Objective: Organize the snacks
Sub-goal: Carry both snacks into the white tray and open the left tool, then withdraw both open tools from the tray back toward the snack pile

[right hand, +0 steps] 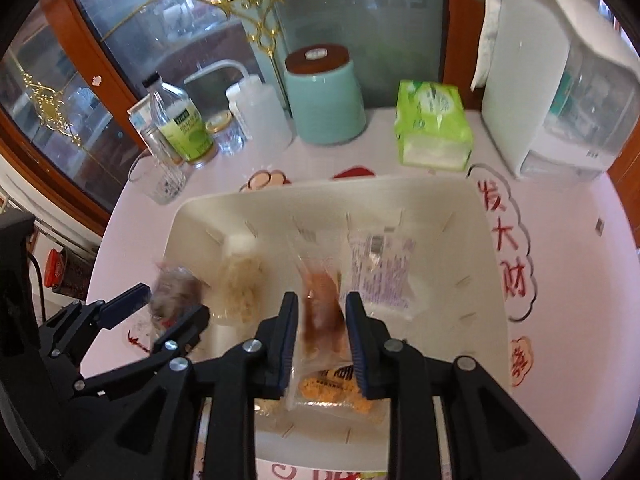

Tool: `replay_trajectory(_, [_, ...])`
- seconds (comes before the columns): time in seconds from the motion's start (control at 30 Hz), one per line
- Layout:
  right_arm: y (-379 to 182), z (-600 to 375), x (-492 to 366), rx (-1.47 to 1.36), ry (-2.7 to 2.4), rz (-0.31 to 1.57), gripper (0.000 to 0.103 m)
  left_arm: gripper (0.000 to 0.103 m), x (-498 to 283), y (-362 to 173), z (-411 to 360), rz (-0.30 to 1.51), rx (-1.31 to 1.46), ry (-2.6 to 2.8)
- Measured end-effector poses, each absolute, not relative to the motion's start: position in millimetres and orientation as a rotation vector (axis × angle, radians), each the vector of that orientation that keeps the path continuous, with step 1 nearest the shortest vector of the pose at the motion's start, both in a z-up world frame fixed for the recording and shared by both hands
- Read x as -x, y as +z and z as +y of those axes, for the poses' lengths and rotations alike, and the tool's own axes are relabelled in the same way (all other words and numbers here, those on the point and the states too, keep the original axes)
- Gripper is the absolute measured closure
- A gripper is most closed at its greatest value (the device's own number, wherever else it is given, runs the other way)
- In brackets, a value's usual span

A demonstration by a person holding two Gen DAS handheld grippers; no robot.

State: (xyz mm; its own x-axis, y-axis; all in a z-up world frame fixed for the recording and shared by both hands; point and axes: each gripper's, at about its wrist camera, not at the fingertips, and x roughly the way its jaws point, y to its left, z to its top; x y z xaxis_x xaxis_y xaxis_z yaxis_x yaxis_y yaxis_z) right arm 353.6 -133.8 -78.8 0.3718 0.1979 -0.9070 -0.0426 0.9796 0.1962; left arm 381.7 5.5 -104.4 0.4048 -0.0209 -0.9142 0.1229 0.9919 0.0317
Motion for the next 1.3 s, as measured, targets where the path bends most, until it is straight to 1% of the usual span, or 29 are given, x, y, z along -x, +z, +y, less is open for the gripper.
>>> replay_trajectory(0.07, [-83,-135,-352,-0.165,0.148,1.194,0.066,0.014,-377,-103,4,1.139,-0.106,-0.108])
replay_trajectory(0.17, [-86,-139,-348,-0.181,0.132,1.204,0.061,0.014,-371,-101,-1,1.127,-0.131,-0.127])
replay_trajectory(0.5, [-76,-148,-328,-0.216,0.137,1.199,0.061,0.014,-352,-87,-4,1.109,-0.157,-0.127])
replay_trajectory(0.83, [-55,-147,-295,-0.206,0.151,1.166,0.061,0.014,-322,-71,6,1.115,-0.104,-0.115])
replay_trajectory(1.3, [-16,-140,-228,-0.192,0.173,1.112,0.061,0.014,-255,-26,24,1.044,-0.093,-0.161])
